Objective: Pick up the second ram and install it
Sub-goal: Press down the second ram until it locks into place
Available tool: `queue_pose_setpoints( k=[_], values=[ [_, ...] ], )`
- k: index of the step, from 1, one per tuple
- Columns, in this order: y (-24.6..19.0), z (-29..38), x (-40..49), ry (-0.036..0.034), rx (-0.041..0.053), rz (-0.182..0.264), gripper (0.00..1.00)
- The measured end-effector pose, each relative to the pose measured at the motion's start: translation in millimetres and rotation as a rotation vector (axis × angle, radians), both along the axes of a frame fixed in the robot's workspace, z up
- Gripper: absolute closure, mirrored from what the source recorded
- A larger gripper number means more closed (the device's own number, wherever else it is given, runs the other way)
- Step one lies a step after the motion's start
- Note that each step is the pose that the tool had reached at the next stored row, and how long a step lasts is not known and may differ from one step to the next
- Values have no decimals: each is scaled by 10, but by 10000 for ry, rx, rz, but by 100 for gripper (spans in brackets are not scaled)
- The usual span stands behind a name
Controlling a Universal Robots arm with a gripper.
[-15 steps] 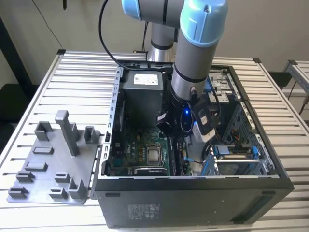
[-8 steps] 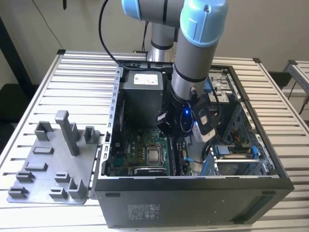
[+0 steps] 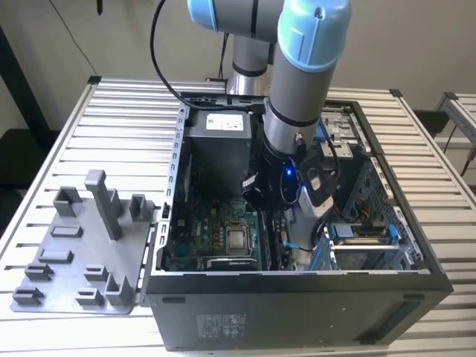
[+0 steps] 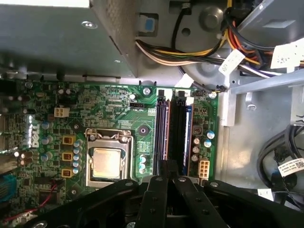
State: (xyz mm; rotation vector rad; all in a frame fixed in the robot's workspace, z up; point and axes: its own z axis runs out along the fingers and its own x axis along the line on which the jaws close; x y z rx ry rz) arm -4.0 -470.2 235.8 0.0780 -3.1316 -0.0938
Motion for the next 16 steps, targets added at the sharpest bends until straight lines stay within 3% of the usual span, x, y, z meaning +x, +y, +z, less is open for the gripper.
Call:
queue_pose_setpoints(
  k=[16],
  values=[
    [0, -1, 0, -80, 0, 2803, 89]
  ],
)
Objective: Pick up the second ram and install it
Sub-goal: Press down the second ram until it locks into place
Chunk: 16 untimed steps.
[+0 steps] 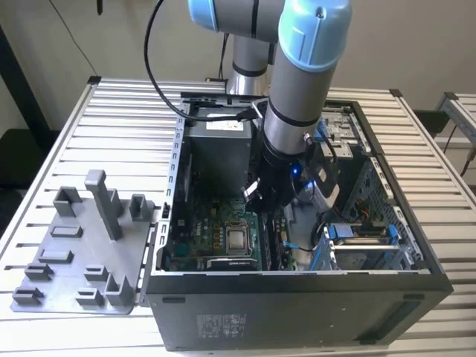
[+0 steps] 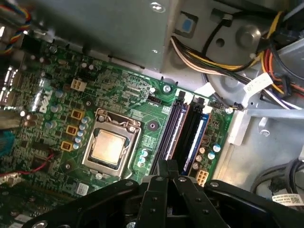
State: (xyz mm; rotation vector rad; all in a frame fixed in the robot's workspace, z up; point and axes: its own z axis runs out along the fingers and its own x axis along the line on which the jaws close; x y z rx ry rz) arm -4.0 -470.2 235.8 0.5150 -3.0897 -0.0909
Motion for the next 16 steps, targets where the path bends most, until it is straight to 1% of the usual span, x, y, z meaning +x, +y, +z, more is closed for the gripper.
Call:
queue_pose_setpoints(
  k=[9, 16],
  values=[
    [0, 0, 0, -41, 0, 1625, 89],
    [0, 0, 0, -73, -1, 2746, 89]
  ],
)
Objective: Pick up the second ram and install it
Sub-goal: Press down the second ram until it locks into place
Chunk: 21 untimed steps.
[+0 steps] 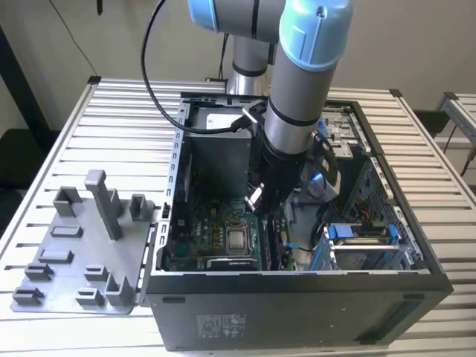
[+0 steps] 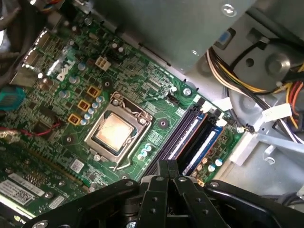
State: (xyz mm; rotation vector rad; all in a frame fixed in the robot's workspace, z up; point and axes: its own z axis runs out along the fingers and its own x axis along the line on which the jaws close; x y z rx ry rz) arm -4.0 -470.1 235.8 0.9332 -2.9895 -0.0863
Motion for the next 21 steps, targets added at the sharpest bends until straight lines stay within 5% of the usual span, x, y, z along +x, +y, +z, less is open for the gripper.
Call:
queue_pose_setpoints(
  k=[21],
  values=[
    [0, -7, 1, -121, -2, 3433, 89]
  ],
)
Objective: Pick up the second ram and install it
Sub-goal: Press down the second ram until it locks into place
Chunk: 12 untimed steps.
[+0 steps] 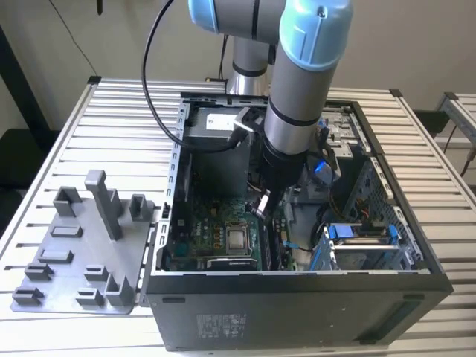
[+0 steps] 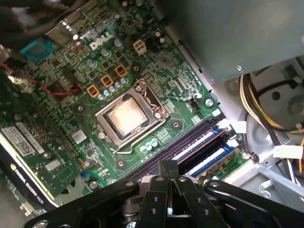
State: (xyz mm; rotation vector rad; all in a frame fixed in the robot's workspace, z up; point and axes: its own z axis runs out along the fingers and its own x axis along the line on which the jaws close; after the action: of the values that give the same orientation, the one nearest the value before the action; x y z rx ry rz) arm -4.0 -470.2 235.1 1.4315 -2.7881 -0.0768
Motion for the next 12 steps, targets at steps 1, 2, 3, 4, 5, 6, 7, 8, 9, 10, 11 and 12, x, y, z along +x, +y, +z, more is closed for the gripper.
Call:
queue_pose_setpoints(
  k=[1, 2, 3, 4, 5, 6, 7, 8, 9, 10, 11, 12],
  values=[
    [0, 0, 0, -23, 0, 160, 89],
    [0, -1, -1, -46, 0, 315, 89],
    [0, 0, -1, -73, -2, 467, 89],
    [0, 0, -1, -106, -1, 615, 89],
    [0, -1, 0, -140, 0, 760, 89],
    [0, 0, -1, -176, -2, 900, 89],
    [0, 0, 0, -215, -2, 1045, 89],
    [1, 0, 0, -252, -2, 1186, 89],
    [0, 0, -1, -292, -2, 1340, 89],
    [1, 0, -1, -336, -3, 1482, 89],
    [0, 0, 0, -384, -6, 1616, 89],
    [0, 0, 0, -430, -6, 1746, 89]
  ],
)
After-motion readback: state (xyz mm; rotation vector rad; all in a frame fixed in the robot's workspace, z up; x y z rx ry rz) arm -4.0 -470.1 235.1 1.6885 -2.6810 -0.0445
